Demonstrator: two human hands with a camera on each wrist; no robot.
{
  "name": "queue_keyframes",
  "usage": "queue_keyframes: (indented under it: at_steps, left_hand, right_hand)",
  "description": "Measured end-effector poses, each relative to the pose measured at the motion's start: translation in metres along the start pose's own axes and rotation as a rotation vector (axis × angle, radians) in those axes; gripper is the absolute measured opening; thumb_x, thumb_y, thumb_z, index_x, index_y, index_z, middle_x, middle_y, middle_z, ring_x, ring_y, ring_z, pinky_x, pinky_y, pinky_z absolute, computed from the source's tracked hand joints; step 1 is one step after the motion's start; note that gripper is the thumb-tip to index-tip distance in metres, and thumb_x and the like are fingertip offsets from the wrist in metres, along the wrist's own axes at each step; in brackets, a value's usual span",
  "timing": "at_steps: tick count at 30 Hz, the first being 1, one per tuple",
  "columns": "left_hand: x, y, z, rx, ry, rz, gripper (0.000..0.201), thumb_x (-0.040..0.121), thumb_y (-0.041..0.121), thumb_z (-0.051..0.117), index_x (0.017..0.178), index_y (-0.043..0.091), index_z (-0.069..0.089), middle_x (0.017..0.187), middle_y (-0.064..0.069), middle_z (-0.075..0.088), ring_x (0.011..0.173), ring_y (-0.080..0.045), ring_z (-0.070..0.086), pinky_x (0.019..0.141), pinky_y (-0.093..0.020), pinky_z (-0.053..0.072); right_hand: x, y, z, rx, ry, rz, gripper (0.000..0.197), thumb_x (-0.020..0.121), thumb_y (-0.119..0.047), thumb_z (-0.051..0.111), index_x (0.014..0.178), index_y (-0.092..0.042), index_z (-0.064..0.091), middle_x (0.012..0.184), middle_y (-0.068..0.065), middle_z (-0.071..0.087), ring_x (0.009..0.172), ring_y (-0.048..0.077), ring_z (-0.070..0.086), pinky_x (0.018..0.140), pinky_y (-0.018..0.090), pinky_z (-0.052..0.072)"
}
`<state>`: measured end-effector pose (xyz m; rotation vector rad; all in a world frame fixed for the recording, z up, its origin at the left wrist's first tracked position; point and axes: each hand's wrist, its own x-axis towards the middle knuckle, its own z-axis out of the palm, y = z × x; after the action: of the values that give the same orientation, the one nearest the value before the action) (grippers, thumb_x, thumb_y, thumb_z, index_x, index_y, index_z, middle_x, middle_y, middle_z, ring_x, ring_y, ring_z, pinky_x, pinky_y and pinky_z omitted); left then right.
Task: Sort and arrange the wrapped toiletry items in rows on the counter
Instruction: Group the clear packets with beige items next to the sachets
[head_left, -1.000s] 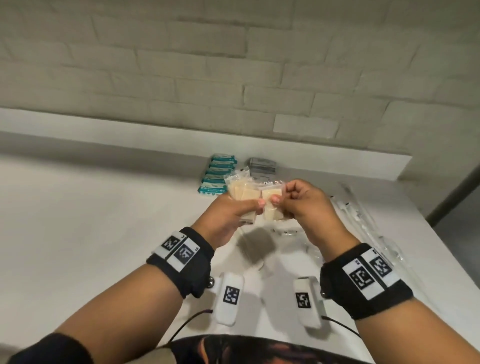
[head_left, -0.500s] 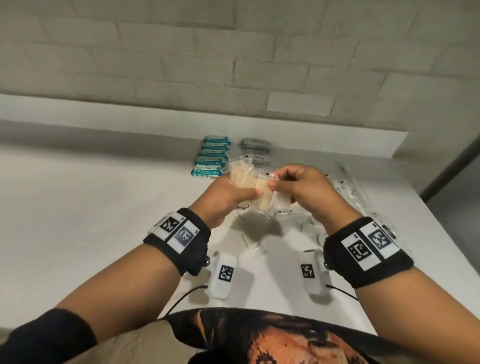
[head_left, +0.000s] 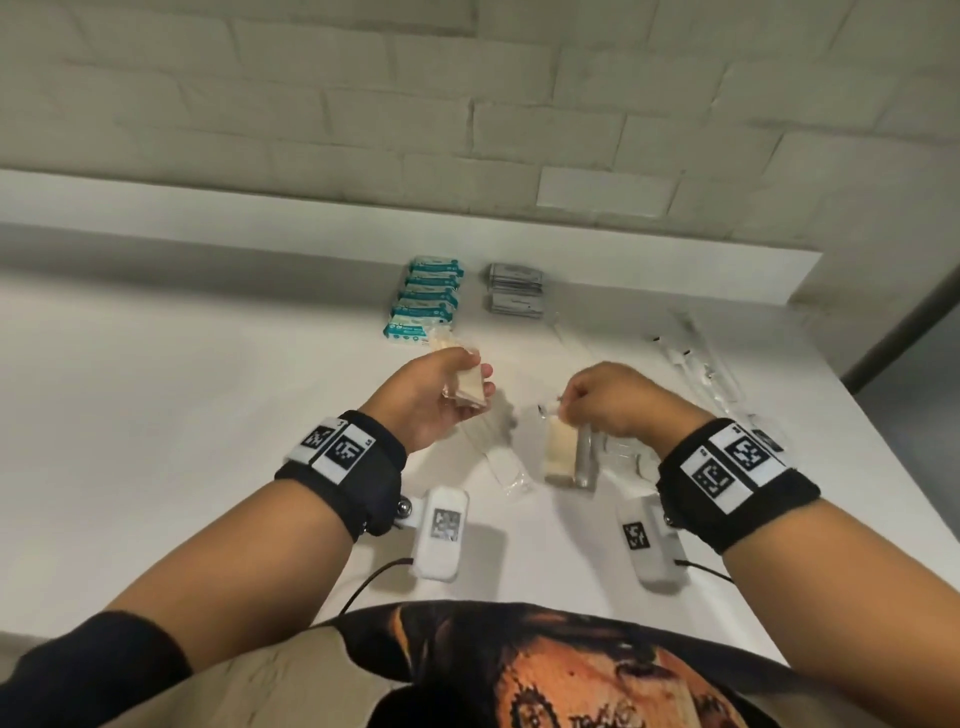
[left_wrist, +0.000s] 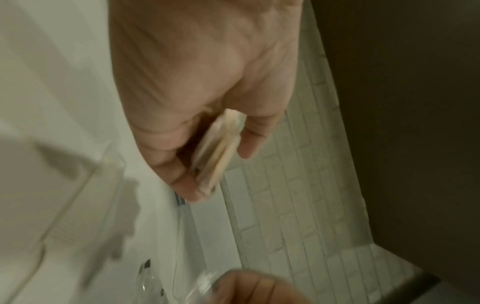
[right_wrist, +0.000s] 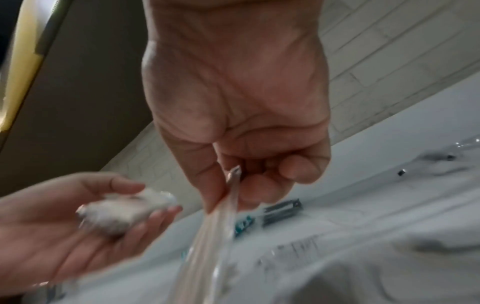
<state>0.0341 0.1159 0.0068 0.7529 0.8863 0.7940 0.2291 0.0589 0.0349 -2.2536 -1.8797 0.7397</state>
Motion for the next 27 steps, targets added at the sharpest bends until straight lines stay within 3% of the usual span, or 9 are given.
queue_keyframes:
  at_steps: [3, 5, 8, 11, 14, 17, 20, 27]
  left_hand:
    - [0.000, 0.000, -0.005, -0.050, -0.024, 0.011, 0.031, 0.091, -0.004, 0.050, 0.123, -0.001, 0.051, 0.101, -0.017, 0.066, 0.086, -0.029, 0.068, 0.061, -0.029, 0.059]
    - [-0.001, -0.002, -0.007, -0.005, -0.023, 0.049, 0.031, 0.088, -0.004, 0.058, 0.118, 0.002, 0.055, 0.099, -0.014, 0.068, 0.083, -0.026, 0.069, 0.065, -0.029, 0.060]
    - [-0.002, -0.003, -0.008, 0.006, -0.027, 0.084, 0.026, 0.084, -0.002, 0.065, 0.109, 0.004, 0.061, 0.094, -0.009, 0.071, 0.084, -0.024, 0.071, 0.079, -0.033, 0.059]
    - [-0.003, -0.004, -0.003, 0.054, -0.049, 0.092, 0.025, 0.083, 0.000, 0.067, 0.108, 0.002, 0.064, 0.100, -0.013, 0.072, 0.092, -0.029, 0.070, 0.084, -0.037, 0.058]
    - [-0.005, -0.003, 0.003, 0.087, -0.071, 0.088, 0.028, 0.081, 0.003, 0.070, 0.109, 0.001, 0.066, 0.112, -0.019, 0.069, 0.104, -0.034, 0.066, 0.090, -0.041, 0.055]
    - [-0.005, -0.001, 0.006, 0.083, -0.077, 0.086, 0.018, 0.083, 0.003, 0.069, 0.100, 0.008, 0.068, 0.106, -0.016, 0.070, 0.103, -0.033, 0.065, 0.096, -0.045, 0.051]
    - [-0.005, 0.000, 0.005, 0.075, -0.101, 0.086, 0.014, 0.085, 0.001, 0.066, 0.097, 0.008, 0.069, 0.103, -0.014, 0.071, 0.100, -0.032, 0.066, 0.092, -0.043, 0.052]
    - [-0.003, 0.000, 0.008, 0.103, -0.104, 0.110, 0.025, 0.086, 0.001, 0.065, 0.111, 0.005, 0.065, 0.106, -0.014, 0.072, 0.094, -0.029, 0.070, 0.075, -0.033, 0.060]
  right_hand:
    - [-0.001, -0.001, 0.022, -0.277, -0.214, 0.006, 0.025, 0.089, -0.027, 0.061, 0.103, -0.009, 0.071, 0.102, 0.006, 0.069, 0.088, 0.019, 0.062, 0.073, 0.027, 0.048]
    - [0.000, 0.002, 0.028, -0.325, -0.159, 0.006, 0.026, 0.089, -0.032, 0.062, 0.106, -0.015, 0.070, 0.107, 0.002, 0.068, 0.094, 0.019, 0.063, 0.080, 0.029, 0.051]
    - [0.001, -0.003, 0.018, 0.047, 0.041, -0.039, 0.018, 0.091, -0.033, 0.061, 0.103, -0.022, 0.069, 0.100, -0.005, 0.067, 0.080, 0.010, 0.063, 0.066, 0.024, 0.049]
    - [-0.001, -0.015, 0.002, 0.503, 0.120, -0.110, 0.017, 0.087, -0.032, 0.067, 0.095, -0.017, 0.071, 0.090, -0.001, 0.072, 0.066, 0.010, 0.061, 0.058, 0.021, 0.044]
    - [-0.001, -0.022, 0.000, 0.620, 0.120, -0.132, 0.016, 0.084, -0.023, 0.072, 0.087, -0.007, 0.070, 0.081, 0.003, 0.073, 0.060, 0.012, 0.058, 0.050, 0.019, 0.041]
    - [0.002, -0.019, 0.002, 0.655, 0.159, -0.123, 0.015, 0.081, -0.021, 0.074, 0.076, -0.008, 0.068, 0.071, 0.001, 0.071, 0.054, 0.011, 0.055, 0.049, 0.020, 0.039]
    - [0.003, -0.015, 0.004, 0.699, 0.162, -0.130, 0.016, 0.081, -0.019, 0.075, 0.070, -0.011, 0.065, 0.066, -0.001, 0.068, 0.052, 0.011, 0.055, 0.048, 0.020, 0.038]
    - [0.003, -0.016, 0.003, 0.741, 0.136, -0.174, 0.015, 0.084, -0.014, 0.069, 0.072, -0.015, 0.060, 0.066, 0.001, 0.064, 0.052, 0.011, 0.055, 0.051, 0.022, 0.038]
